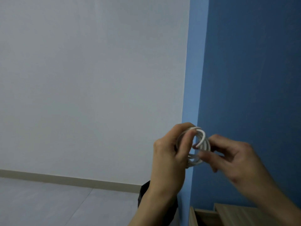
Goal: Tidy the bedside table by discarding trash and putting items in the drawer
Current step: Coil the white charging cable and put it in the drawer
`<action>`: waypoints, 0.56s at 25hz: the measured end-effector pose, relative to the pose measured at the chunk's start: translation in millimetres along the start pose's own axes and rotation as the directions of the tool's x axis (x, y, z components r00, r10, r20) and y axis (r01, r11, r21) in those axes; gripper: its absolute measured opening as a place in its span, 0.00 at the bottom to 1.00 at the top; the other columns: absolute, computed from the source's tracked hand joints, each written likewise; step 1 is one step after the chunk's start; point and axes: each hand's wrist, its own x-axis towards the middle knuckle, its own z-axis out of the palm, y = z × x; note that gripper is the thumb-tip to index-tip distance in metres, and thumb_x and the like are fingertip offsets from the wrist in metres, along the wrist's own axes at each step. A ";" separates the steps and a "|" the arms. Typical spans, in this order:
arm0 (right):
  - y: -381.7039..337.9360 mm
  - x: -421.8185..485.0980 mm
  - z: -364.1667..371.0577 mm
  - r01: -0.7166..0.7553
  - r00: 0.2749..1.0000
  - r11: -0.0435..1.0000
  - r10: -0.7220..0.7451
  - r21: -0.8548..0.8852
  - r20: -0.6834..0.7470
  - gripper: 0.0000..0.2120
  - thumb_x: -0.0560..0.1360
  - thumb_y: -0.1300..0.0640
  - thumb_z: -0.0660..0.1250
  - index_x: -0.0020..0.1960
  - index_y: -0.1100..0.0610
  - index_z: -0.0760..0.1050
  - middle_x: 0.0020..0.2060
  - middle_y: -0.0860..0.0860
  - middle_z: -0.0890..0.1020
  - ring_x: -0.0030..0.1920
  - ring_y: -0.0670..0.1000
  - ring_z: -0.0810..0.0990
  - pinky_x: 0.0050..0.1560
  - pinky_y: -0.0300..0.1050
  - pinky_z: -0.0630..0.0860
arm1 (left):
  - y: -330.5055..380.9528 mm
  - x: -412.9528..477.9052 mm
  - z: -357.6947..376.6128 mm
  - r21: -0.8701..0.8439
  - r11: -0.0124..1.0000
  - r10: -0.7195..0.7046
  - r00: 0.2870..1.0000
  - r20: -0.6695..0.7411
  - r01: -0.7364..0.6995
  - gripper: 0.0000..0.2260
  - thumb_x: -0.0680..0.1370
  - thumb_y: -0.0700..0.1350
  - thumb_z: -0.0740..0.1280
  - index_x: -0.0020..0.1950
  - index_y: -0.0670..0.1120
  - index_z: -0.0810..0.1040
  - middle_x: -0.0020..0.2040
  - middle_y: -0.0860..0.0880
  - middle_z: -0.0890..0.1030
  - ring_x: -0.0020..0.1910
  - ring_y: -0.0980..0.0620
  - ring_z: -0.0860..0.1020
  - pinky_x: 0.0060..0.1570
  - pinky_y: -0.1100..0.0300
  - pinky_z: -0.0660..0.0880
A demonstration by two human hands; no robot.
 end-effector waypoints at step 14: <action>-13.7 -13.3 -35.0 -0.234 0.966 0.972 0.234 -0.019 0.112 0.31 0.47 0.25 0.69 0.34 0.51 0.84 0.25 0.49 0.80 0.25 0.41 0.76 0.27 0.28 0.71 | -16.8 4.6 -34.2 0.125 0.988 -0.098 0.994 0.052 0.091 0.07 0.77 0.43 0.67 0.40 0.53 0.77 0.29 0.48 0.74 0.26 0.55 0.71 0.25 0.65 0.69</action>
